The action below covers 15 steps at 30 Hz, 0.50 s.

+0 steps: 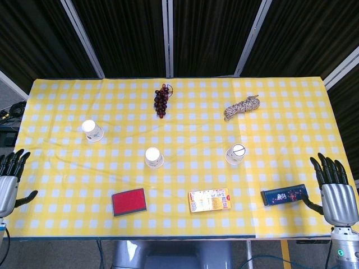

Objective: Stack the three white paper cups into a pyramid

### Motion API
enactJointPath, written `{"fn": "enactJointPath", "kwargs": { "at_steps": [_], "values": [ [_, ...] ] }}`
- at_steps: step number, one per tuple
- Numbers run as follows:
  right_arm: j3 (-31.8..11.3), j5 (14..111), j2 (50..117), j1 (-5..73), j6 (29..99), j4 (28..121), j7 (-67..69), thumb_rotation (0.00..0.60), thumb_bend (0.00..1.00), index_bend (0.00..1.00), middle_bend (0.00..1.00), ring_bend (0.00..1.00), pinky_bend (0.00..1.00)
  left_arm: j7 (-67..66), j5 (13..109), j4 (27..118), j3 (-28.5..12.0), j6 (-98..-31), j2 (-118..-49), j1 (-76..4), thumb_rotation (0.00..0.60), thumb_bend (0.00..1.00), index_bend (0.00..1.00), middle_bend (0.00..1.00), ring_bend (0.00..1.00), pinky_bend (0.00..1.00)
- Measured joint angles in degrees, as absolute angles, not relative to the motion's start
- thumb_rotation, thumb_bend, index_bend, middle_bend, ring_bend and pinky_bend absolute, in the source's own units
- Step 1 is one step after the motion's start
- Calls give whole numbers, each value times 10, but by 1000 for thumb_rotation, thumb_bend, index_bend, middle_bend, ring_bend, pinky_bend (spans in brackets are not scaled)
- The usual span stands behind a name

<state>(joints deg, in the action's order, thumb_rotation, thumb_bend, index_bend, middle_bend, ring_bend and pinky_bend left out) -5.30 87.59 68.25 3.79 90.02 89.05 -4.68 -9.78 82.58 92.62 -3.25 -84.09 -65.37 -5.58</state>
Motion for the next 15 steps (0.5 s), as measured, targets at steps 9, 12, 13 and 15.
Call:
{"fn": "enactJointPath", "kwargs": {
  "at_steps": [9, 12, 13, 15],
  "values": [
    [-52, 876, 682, 37, 899, 892, -46, 600, 82, 0, 0, 0, 32, -99, 823, 924, -32, -836, -655, -58, 600, 174, 0, 0, 0, 0],
    [-51, 878, 682, 37, 899, 891, -47, 600, 83, 0, 0, 0, 32, -99, 823, 925, -33, -834, -655, -59, 600, 174, 0, 0, 0, 0],
    [-51, 878, 682, 37, 898, 891, -47, 600, 83, 0, 0, 0, 32, -99, 822, 925, -34, -834, -655, -60, 600, 174, 0, 0, 0, 0],
    [-51, 878, 682, 38, 897, 890, -47, 600, 83, 0, 0, 0, 32, -100, 820, 924, -37, -833, -656, -63, 600, 174, 0, 0, 0, 0]
  ]
}}
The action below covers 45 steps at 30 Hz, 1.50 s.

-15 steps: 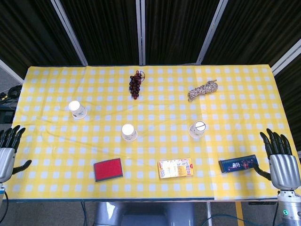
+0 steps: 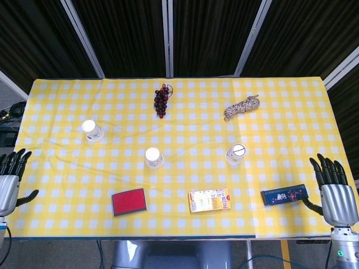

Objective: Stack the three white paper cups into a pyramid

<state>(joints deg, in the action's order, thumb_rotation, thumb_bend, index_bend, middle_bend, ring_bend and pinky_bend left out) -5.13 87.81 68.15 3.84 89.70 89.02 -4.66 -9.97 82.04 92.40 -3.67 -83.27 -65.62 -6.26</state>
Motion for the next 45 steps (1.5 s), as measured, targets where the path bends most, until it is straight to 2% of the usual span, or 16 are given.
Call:
{"fn": "enactJointPath", "kwargs": {
  "at_steps": [6, 11, 14, 19, 26, 32, 38, 45],
  "values": [
    [-55, 865, 684, 43, 883, 884, -45, 600, 82, 0, 0, 0, 32, -96, 799, 923, -57, -803, -654, -85, 600, 183, 4, 0, 0, 0],
    [-58, 852, 686, 47, 869, 880, -46, 600, 83, 0, 0, 0, 32, -100, 759, 920, -87, -749, -644, -123, 600, 257, 174, 0, 0, 0],
    [-59, 848, 686, 49, 865, 879, -46, 600, 82, 0, 0, 0, 32, -104, 722, 909, -108, -697, -641, -156, 600, 293, 204, 0, 0, 0],
    [-62, 840, 686, 50, 862, 877, -46, 600, 83, 0, 0, 0, 32, -121, 656, 868, -139, -595, -646, -226, 600, 293, 256, 0, 0, 0],
    [-69, 826, 689, 54, 853, 869, -46, 600, 83, 0, 0, 0, 32, -147, 572, 763, -166, -467, -678, -323, 600, 293, 242, 0, 0, 0],
    [-75, 810, 694, 58, 842, 857, -50, 600, 83, 0, 0, 0, 32, -171, 520, 667, -164, -376, -717, -385, 600, 293, 173, 0, 0, 0],
    [-80, 792, 699, 62, 831, 845, -50, 600, 83, 11, 0, 0, 32, -180, 483, 576, -151, -303, -765, -432, 600, 277, 179, 0, 0, 0],
    [-81, 787, 700, 64, 825, 842, -50, 600, 83, 22, 0, 0, 35, -173, 463, 492, -138, -254, -821, -475, 600, 277, 224, 0, 0, 0]
  ]
}}
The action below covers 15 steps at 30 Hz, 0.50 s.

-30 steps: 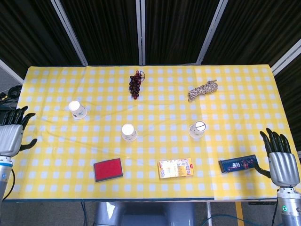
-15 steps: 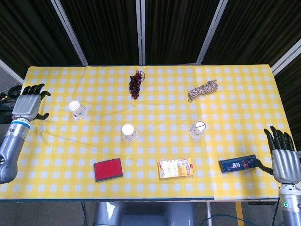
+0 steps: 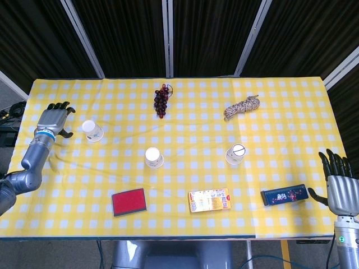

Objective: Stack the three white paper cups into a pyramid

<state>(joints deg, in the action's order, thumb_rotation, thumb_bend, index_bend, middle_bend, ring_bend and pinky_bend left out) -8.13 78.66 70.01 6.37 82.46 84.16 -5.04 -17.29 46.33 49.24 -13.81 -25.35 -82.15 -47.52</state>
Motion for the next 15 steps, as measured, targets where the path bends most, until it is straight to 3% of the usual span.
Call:
{"fn": "enactJointPath", "kwargs": {
  "at_steps": [15],
  "values": [
    [-77, 788, 696, 64, 821, 847, -51, 600, 83, 39, 0, 0, 48, -137, 487, 456, -126, -248, -859, -499, 600, 277, 268, 0, 0, 0]
  ]
}}
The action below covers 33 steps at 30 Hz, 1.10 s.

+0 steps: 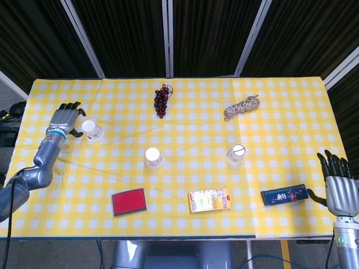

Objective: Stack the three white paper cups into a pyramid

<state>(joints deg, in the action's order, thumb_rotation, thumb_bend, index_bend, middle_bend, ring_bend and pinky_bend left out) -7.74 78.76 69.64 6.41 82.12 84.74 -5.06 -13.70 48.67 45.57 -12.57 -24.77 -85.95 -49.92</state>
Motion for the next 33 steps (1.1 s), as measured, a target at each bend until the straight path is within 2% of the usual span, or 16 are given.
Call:
{"fn": "enactJointPath", "kwargs": {
  "at_steps": [10, 12, 16, 22, 29, 33],
  "values": [
    [-75, 791, 692, 62, 826, 854, -50, 600, 83, 39, 0, 0, 54, -121, 511, 488, -120, -259, -851, -502, 600, 277, 253, 0, 0, 0],
    [-75, 792, 691, 62, 825, 855, -50, 600, 83, 39, 0, 0, 59, -119, 512, 492, -118, -261, -850, -503, 600, 288, 286, 0, 0, 0],
    [-74, 794, 690, 61, 828, 858, -49, 600, 83, 39, 0, 0, 61, -117, 511, 496, -115, -264, -850, -505, 600, 390, 374, 0, 0, 0],
    [-74, 795, 688, 59, 832, 860, -47, 600, 82, 39, 0, 0, 60, -115, 515, 511, -111, -276, -844, -503, 600, 398, 402, 0, 0, 0],
    [-74, 797, 686, 58, 835, 862, -45, 600, 83, 39, 0, 0, 61, -107, 528, 563, -114, -306, -816, -495, 600, 397, 397, 0, 0, 0],
    [-73, 799, 685, 57, 838, 864, -44, 600, 83, 39, 0, 0, 60, -105, 544, 622, -117, -334, -789, -489, 600, 397, 392, 0, 0, 0]
  ]
}}
